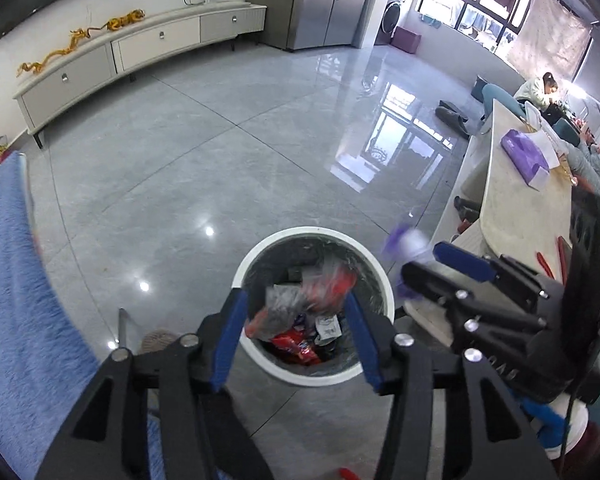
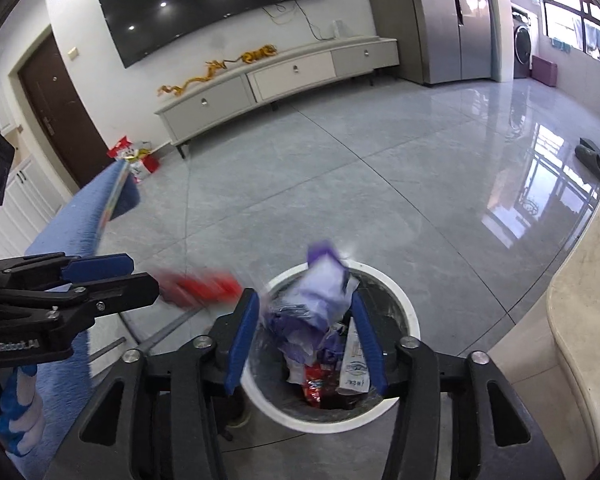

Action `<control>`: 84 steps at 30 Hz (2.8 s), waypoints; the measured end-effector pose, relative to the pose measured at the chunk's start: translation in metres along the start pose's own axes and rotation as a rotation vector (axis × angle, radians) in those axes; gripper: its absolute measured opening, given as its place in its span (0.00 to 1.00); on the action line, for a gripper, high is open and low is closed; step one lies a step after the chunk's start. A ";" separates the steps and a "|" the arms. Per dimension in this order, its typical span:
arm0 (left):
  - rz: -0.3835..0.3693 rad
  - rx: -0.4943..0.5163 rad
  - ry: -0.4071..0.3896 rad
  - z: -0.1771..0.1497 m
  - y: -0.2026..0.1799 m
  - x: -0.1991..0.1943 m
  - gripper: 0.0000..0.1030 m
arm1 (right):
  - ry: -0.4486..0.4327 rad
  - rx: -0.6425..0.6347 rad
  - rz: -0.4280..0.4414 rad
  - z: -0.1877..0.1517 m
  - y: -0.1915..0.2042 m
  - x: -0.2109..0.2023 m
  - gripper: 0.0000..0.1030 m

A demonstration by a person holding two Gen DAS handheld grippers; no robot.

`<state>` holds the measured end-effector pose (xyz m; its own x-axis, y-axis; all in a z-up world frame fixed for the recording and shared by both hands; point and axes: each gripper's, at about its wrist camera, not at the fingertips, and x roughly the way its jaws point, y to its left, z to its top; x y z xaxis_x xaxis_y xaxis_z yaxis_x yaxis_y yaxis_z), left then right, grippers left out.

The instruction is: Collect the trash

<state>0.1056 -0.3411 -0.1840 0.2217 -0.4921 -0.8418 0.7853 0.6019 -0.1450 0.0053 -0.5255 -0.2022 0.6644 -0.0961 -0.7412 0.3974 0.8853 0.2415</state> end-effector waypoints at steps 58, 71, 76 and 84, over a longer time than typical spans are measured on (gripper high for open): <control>0.762 -0.463 -0.702 -0.247 0.106 -0.350 0.95 | -0.406 -0.434 0.105 -0.051 0.306 -0.202 1.00; 0.785 -0.475 -0.704 -0.263 0.092 -0.366 0.95 | -0.485 -0.393 0.138 -0.061 0.294 -0.236 1.00; 0.789 -0.456 -0.720 -0.271 0.082 -0.372 0.95 | -0.515 -0.403 0.140 -0.063 0.298 -0.247 1.00; 0.805 -0.447 -0.744 -0.277 0.073 -0.381 0.95 | -0.535 -0.419 0.149 -0.068 0.301 -0.256 1.00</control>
<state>-0.0817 0.0645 -0.0184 0.9578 -0.0267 -0.2861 0.0265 0.9996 -0.0045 -0.0884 -0.2037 0.0177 0.9563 -0.0754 -0.2826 0.0711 0.9971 -0.0255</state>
